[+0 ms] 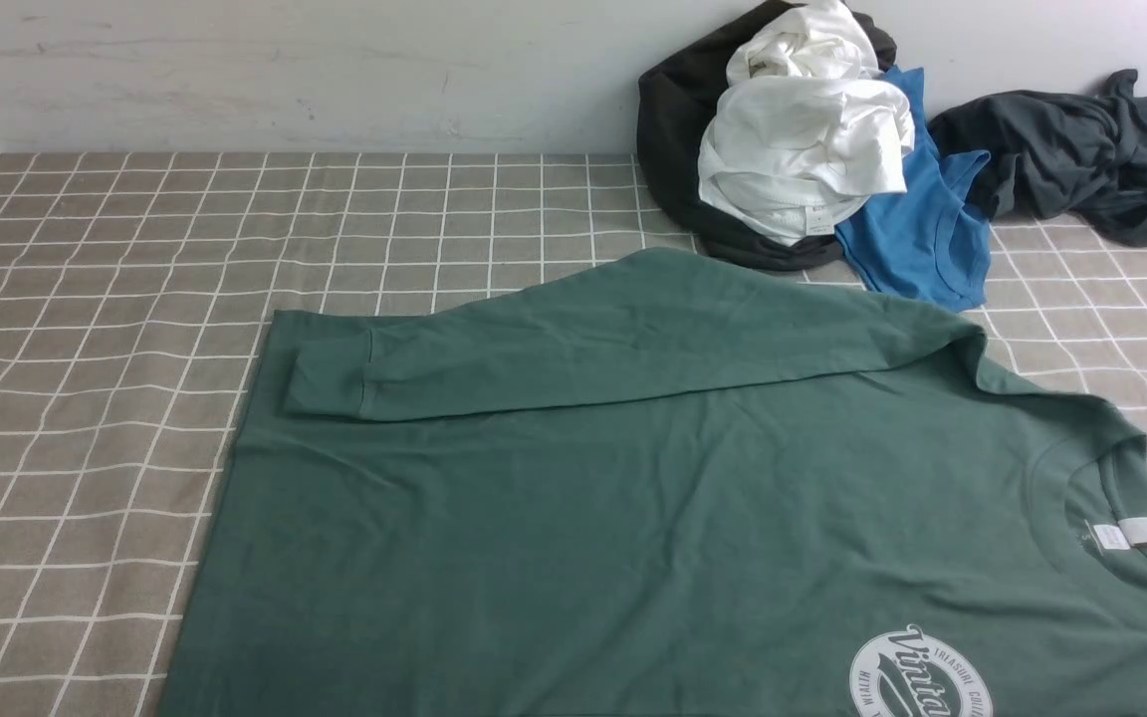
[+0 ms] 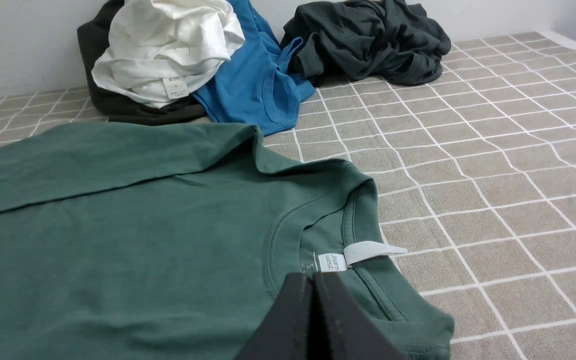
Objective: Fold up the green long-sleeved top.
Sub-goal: Use the left arm to clamp the cuff closest to it
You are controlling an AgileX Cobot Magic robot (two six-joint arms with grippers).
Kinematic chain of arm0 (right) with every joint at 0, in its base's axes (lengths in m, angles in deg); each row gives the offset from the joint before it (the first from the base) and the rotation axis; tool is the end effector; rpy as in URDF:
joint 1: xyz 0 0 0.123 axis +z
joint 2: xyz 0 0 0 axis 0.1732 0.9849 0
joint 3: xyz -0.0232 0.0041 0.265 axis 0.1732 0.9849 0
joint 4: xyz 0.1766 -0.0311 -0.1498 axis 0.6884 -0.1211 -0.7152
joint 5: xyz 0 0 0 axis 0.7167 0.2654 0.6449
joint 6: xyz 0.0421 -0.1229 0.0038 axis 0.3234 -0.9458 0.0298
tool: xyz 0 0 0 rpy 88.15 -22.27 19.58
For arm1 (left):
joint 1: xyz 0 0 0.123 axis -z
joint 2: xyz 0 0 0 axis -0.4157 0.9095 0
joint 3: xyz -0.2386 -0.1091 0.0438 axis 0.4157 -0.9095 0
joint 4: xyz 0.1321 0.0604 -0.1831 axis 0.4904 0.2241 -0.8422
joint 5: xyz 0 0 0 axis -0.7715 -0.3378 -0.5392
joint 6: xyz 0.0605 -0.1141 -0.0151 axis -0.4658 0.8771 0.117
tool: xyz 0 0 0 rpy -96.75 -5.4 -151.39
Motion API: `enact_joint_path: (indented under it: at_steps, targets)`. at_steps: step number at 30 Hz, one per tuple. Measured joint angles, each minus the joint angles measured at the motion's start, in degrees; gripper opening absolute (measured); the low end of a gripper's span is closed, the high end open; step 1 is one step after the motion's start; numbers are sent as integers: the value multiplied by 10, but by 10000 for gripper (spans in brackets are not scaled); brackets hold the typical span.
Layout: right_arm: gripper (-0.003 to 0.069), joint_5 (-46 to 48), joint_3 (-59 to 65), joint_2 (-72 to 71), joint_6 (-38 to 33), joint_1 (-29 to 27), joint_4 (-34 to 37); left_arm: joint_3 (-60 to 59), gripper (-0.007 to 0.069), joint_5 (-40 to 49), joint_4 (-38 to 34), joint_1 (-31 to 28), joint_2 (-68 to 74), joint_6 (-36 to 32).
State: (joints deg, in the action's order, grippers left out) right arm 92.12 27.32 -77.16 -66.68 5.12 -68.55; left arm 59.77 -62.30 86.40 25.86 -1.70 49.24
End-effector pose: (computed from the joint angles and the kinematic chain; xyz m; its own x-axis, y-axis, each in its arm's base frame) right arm 0.0908 -0.0087 0.1627 -0.2728 0.0979 -0.9571 0.1124 0.9912 0.0694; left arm 0.0915 -0.0043 0.1630 -0.2772 0.0026 -0.9608 0.0381 0.9992 -0.0083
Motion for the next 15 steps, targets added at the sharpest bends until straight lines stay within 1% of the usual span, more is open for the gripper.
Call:
enact_joint_path:
  at_steps: [15]
  targets:
    - [-15,0,0,0,-6,0,0,0,-7,0,1,0,0,0]
